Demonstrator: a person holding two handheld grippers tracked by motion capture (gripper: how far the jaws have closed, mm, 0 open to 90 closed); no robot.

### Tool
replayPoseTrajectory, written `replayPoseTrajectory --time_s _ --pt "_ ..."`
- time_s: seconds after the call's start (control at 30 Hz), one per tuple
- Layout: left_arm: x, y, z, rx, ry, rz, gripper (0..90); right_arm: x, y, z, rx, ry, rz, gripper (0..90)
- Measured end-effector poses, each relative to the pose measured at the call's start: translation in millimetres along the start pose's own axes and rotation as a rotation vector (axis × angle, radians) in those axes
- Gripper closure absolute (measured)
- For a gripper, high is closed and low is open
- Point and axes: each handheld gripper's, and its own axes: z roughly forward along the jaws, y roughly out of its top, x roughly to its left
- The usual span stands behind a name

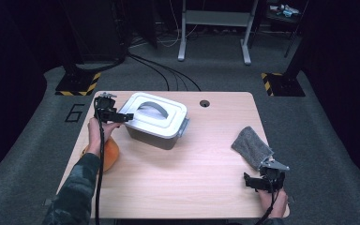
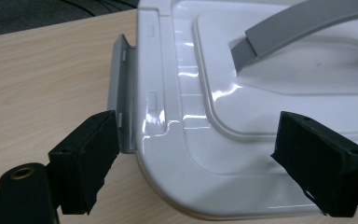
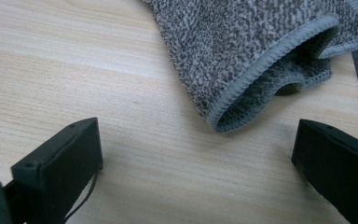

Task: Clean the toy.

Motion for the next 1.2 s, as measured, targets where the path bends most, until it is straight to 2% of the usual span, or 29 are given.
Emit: replayPoseTrajectory --time_s 0.03,0.1,0.17,0.5,0.73,0.8,0.87,0.93,1.0,1.03,1.2 --pt "0.3 0.1 1.0 -0.002 -0.014 -0.013 14.2 0.0 0.0 -0.1 -0.001 0.000 0.001 0.8" --pt "-1.2 1.5 2.5 0.000 -0.028 0.004 15.9 0.4 -0.2 -0.3 0.001 -0.002 0.001 0.9" --pt "-4.7 2.6 3.5 0.001 -0.022 0.015 15.3 0.4 -0.2 -0.1 -0.005 -0.001 -0.008 0.9" --pt "-4.9 2.5 3.6 0.008 -0.040 0.030 15.7 0.4 -0.1 -0.2 0.001 0.003 -0.001 0.9" --pt "-8.6 3.3 3.9 0.023 -0.055 0.058 15.7 0.1 -0.1 0.0 -0.002 0.005 -0.006 1.0" --pt "-9.5 4.3 4.5 0.029 -0.063 0.085 15.7 0.3 -0.1 -0.1 -0.001 0.004 -0.004 1.0" --pt "-12.5 4.4 5.7 0.031 -0.078 0.074 15.6 0.3 -0.2 0.0 -0.003 0.004 -0.005 1.0" --pt "-14.4 5.1 6.8 0.032 -0.087 0.093 15.6 0.2 -0.1 -0.1 -0.002 0.004 -0.006 1.0" --pt "-17.2 5.9 7.9 0.037 -0.094 0.086 15.6 0.3 -0.2 0.0 -0.003 0.004 -0.005 1.0" --pt "-17.3 6.2 8.3 0.038 -0.095 0.101 15.6 0.6 -0.1 -0.3 0.002 0.004 0.000 1.0" --pt "-19.4 7.3 9.6 0.061 -0.123 0.117 15.5 0.3 -0.2 -0.1 -0.003 0.005 -0.005 1.1"
